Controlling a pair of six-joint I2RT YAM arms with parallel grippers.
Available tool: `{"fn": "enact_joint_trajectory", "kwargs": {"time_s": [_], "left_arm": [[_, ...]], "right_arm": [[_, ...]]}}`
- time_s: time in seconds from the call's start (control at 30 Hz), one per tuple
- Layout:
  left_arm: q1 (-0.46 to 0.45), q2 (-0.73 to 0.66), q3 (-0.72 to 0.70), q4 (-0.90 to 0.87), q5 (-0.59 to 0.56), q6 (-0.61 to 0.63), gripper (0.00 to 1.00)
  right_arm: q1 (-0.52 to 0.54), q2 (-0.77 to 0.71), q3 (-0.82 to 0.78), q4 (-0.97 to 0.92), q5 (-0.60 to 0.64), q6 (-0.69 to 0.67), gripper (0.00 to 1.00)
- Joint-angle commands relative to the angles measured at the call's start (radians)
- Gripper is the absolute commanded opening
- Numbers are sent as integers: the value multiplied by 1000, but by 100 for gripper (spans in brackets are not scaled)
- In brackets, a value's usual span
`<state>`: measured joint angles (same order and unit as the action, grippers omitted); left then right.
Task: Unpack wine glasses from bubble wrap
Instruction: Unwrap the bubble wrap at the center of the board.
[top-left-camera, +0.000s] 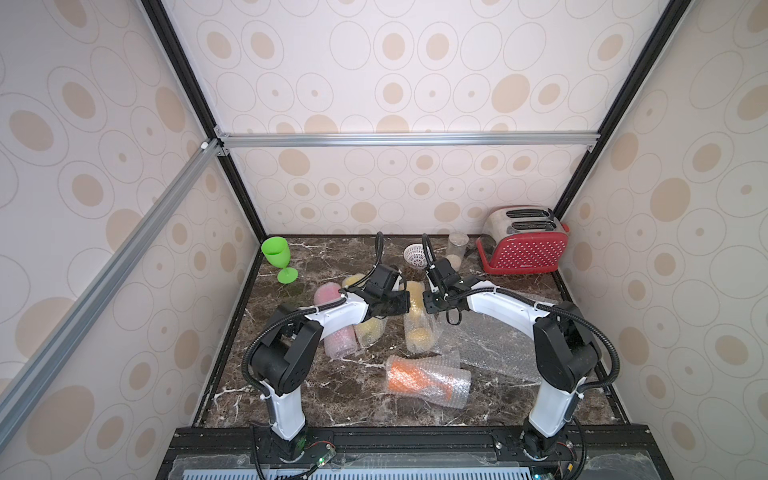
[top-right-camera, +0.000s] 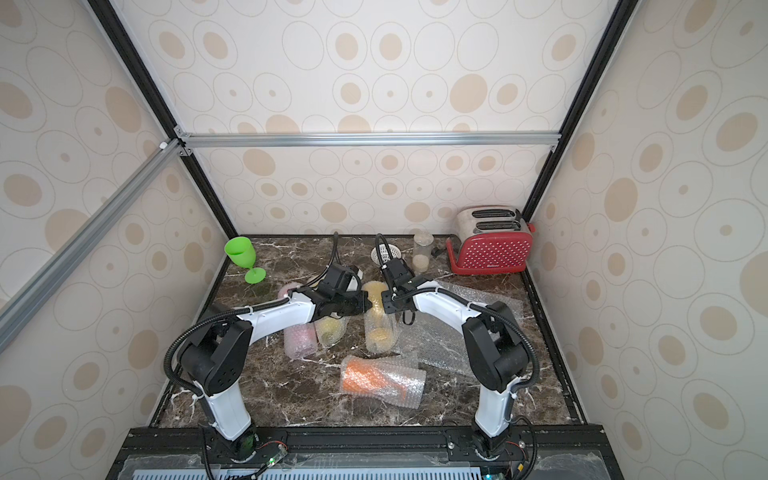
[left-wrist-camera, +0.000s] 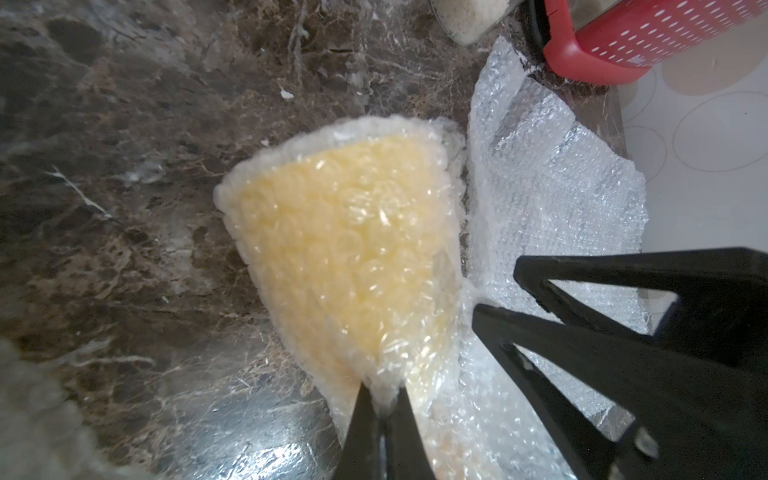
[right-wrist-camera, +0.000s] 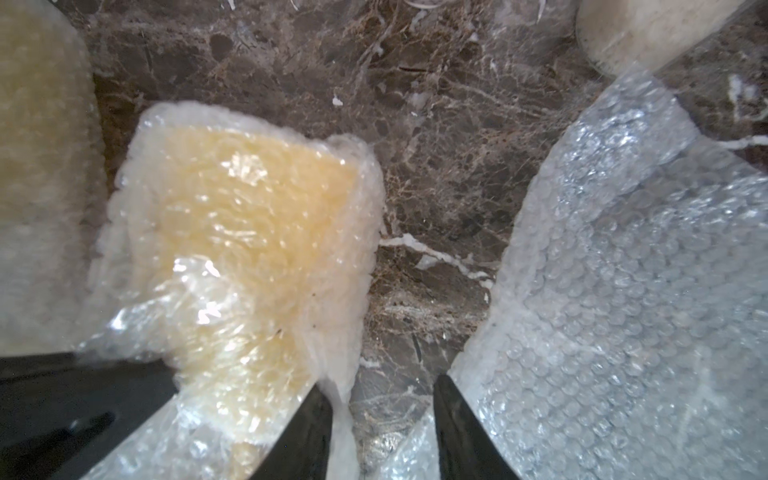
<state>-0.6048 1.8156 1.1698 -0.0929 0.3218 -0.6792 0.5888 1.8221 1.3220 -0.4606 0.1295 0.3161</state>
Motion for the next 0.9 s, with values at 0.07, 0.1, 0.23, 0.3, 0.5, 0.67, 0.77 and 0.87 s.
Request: {"fn": "enact_joint_trajectory", "kwargs": {"time_s": [0.07, 0.1, 0.23, 0.3, 0.5, 0.67, 0.77, 0.87], "left_arm": [[-12, -6, 30, 3, 10, -4, 0], [-12, -7, 30, 5, 12, -5, 0], [-17, -2, 37, 12, 22, -10, 0], [-21, -3, 43, 11, 22, -9, 0], [-29, -1, 53, 7, 25, -5, 0], [-37, 5, 62, -5, 31, 14, 0], [-39, 7, 65, -7, 35, 17, 0], [-41, 11, 68, -6, 39, 17, 0]], "right_arm": [[2, 15, 17, -1, -13, 2, 42], [2, 17, 17, 4, -20, 2, 42], [3, 32, 18, 8, -24, 1, 42], [4, 39, 18, 13, -23, 3, 42], [4, 57, 26, 15, 4, 9, 42], [-18, 67, 38, 30, -7, 1, 41], [-36, 77, 50, 50, -41, 11, 41], [-45, 94, 61, 77, -85, 22, 41]]}}
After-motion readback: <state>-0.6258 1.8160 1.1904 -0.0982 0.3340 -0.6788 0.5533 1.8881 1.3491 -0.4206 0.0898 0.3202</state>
